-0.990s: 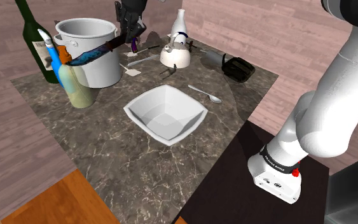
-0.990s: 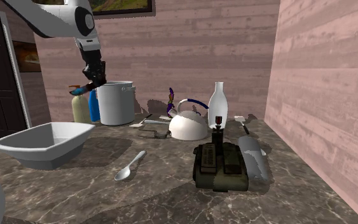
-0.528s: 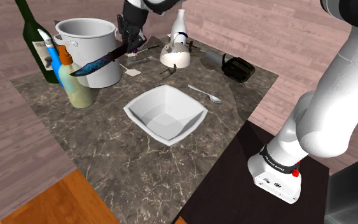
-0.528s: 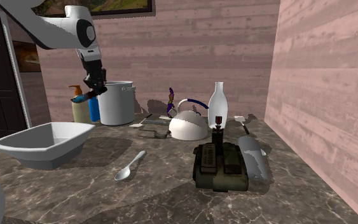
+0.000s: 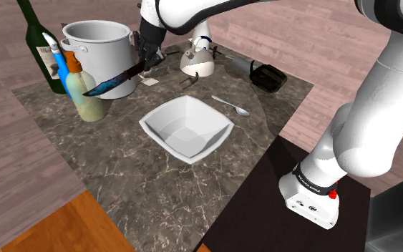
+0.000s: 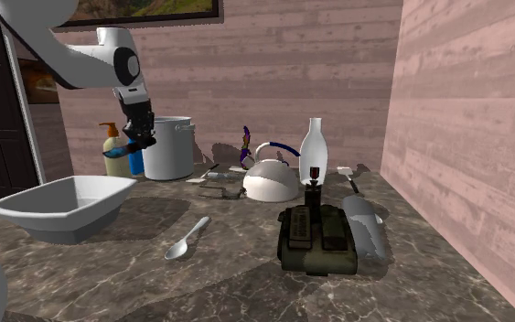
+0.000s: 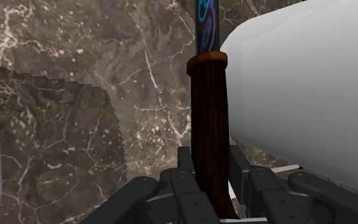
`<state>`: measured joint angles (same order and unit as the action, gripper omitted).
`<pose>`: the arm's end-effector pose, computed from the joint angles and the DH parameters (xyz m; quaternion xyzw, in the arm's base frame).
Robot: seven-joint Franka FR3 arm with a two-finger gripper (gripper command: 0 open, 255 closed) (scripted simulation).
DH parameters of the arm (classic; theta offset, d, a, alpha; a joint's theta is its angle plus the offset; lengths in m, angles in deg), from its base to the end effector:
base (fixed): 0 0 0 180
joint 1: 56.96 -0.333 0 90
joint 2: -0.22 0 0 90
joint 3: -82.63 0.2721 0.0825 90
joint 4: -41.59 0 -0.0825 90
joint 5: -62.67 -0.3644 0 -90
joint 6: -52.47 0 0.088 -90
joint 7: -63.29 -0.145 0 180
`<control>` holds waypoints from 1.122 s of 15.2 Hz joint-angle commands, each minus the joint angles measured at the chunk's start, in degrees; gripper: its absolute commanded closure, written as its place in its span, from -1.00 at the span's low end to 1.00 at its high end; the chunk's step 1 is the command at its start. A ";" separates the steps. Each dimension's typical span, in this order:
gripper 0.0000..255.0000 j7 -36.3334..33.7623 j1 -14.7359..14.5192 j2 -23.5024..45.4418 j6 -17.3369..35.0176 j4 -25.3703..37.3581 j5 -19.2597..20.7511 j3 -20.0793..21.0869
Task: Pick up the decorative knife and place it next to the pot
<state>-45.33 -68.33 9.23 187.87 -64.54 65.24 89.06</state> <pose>0.5931 0.1864 0.4037 -0.6986 0.6934 -0.0883 0.1531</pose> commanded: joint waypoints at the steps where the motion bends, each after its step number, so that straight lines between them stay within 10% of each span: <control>1: 1.00 -0.13 -0.02 0.37 1.49 -1.10 0.12 -0.02; 17: 1.00 -1.24 -0.30 5.49 12.57 -7.10 1.53 -0.45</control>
<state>-46.56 -68.64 14.28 199.70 -71.36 66.69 88.66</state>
